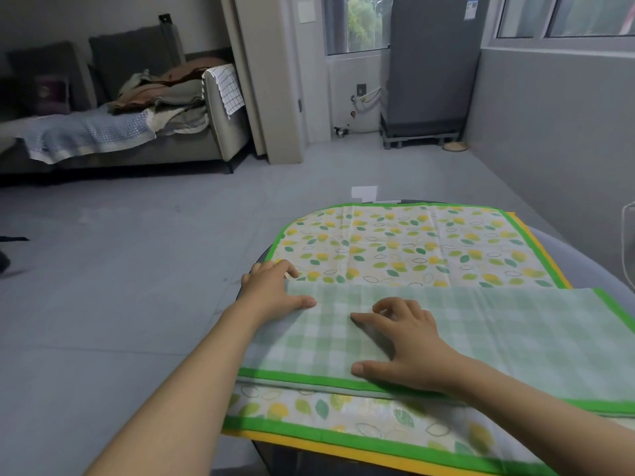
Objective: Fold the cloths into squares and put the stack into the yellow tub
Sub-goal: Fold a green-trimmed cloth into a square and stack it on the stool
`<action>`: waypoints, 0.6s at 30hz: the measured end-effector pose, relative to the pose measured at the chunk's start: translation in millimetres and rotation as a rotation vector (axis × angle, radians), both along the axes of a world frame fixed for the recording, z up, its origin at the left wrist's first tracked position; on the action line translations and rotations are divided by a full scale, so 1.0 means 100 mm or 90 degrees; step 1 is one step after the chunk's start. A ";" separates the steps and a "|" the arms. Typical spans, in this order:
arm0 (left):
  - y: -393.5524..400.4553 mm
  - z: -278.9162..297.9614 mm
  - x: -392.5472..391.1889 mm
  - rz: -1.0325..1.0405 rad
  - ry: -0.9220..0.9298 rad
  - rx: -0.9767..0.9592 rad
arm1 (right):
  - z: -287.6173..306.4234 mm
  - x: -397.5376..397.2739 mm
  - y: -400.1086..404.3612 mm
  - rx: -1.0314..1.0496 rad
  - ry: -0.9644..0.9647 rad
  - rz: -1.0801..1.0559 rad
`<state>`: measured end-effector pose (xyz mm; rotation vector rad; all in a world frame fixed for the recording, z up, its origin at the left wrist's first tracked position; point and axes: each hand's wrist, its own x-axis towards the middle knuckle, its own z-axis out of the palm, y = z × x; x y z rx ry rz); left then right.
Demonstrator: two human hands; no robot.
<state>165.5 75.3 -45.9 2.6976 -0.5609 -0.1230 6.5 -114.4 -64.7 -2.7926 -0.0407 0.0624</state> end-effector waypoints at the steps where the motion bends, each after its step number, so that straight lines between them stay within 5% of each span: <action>1: 0.00 0.01 0.00 0.004 0.003 -0.010 | 0.00 0.00 0.00 0.000 0.002 -0.002; 9: 0.12 0.10 -0.03 0.101 0.061 -0.195 | 0.03 0.00 0.01 0.004 0.019 -0.007; 18: 0.40 0.30 0.01 0.210 0.298 -0.431 | 0.06 0.00 0.03 -0.013 0.064 -0.007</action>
